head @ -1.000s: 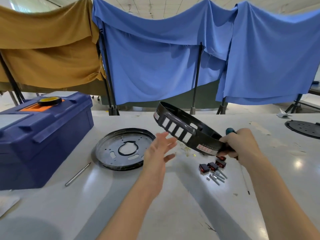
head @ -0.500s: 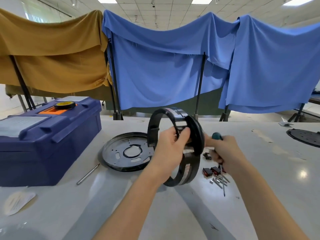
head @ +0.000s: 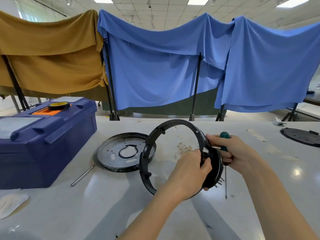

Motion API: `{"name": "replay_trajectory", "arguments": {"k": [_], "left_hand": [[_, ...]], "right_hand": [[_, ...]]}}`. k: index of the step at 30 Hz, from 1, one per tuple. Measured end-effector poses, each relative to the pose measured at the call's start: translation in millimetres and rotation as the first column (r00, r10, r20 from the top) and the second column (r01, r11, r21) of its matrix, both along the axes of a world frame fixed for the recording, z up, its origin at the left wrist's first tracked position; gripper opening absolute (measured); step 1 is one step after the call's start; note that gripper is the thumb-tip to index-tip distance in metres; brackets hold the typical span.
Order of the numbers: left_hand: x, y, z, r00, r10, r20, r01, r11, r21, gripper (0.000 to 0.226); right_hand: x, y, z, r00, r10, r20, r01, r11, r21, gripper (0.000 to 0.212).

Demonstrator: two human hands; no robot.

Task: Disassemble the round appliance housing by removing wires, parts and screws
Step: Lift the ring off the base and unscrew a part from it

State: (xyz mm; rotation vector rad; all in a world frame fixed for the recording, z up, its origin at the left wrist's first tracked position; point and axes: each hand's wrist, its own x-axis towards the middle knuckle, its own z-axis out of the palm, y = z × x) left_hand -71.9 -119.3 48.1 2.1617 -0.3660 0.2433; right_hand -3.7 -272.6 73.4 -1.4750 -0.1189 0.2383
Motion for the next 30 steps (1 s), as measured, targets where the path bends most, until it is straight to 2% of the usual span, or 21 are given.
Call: {"name": "replay_trajectory", "arguments": {"k": [4,7,10,13,16,19,21,22,24,26,27,28,30], "left_hand": [[-3.1,-3.4,-0.3,0.997,-0.031,-0.069,0.026,0.997,-0.075,0.026],[-6.7,-3.4,-0.1,0.994,-0.011,-0.111,0.001,0.996,-0.090,0.026],[-7.9,-6.5,-3.0,0.991,0.076,-0.112,-0.074,0.997,0.022,0.027],[-8.4,-9.9,-9.0,0.982,0.161,-0.095,-0.145,0.977,0.160,0.027],[-8.5,-10.2,-15.3,0.975,0.198,-0.104,-0.173,0.962,0.210,0.028],[-8.5,-6.0,-17.6,0.981,0.178,-0.075,-0.144,0.932,0.333,0.031],[-7.4,4.1,-13.0,0.985,0.145,-0.096,-0.106,0.939,0.326,0.044],[-5.1,11.9,-8.7,0.983,0.169,-0.074,-0.141,0.947,0.289,0.051],[5.0,32.6,-0.6,0.929,0.347,0.127,-0.367,0.904,0.218,0.052],[17.2,57.0,5.3,0.810,0.470,0.351,-0.569,0.775,0.276,0.056],[24.1,69.2,5.6,0.812,0.467,0.350,-0.576,0.741,0.345,0.068],[30.4,80.3,5.2,0.850,0.448,0.279,-0.527,0.732,0.431,0.079],[38.7,97.9,3.8,0.919,0.389,0.066,-0.366,0.781,0.507,0.084]], "right_hand": [[2.9,3.3,-14.3,0.998,-0.046,-0.041,0.050,0.995,0.085,0.017],[4.2,5.0,-21.5,0.998,-0.036,-0.056,0.041,0.996,0.084,0.017],[8.2,5.4,-27.0,0.998,-0.009,-0.060,0.011,0.999,0.039,0.041],[10.2,6.9,-29.1,0.999,0.037,0.000,-0.037,0.995,-0.093,0.072],[10.6,10.2,-30.0,0.991,0.114,0.064,-0.095,0.964,-0.250,0.063],[14.4,10.3,-33.2,0.990,0.106,0.094,-0.068,0.936,-0.346,0.056],[15.4,8.5,-35.0,0.990,0.096,0.106,-0.049,0.924,-0.379,0.050],[15.6,7.0,-35.5,0.990,0.097,0.104,-0.049,0.919,-0.390,0.049],[15.9,3.1,-37.0,0.989,0.121,0.091,-0.074,0.909,-0.410,0.047],[16.1,0.6,-38.1,0.986,0.150,0.071,-0.106,0.901,-0.421,0.041],[16.2,0.5,-38.5,0.984,0.171,0.058,-0.132,0.901,-0.413,0.037],[16.7,1.0,-38.7,0.978,0.202,0.047,-0.167,0.902,-0.398,0.034],[18.3,2.6,-38.1,0.958,0.283,0.041,-0.245,0.886,-0.394,0.034]]}}
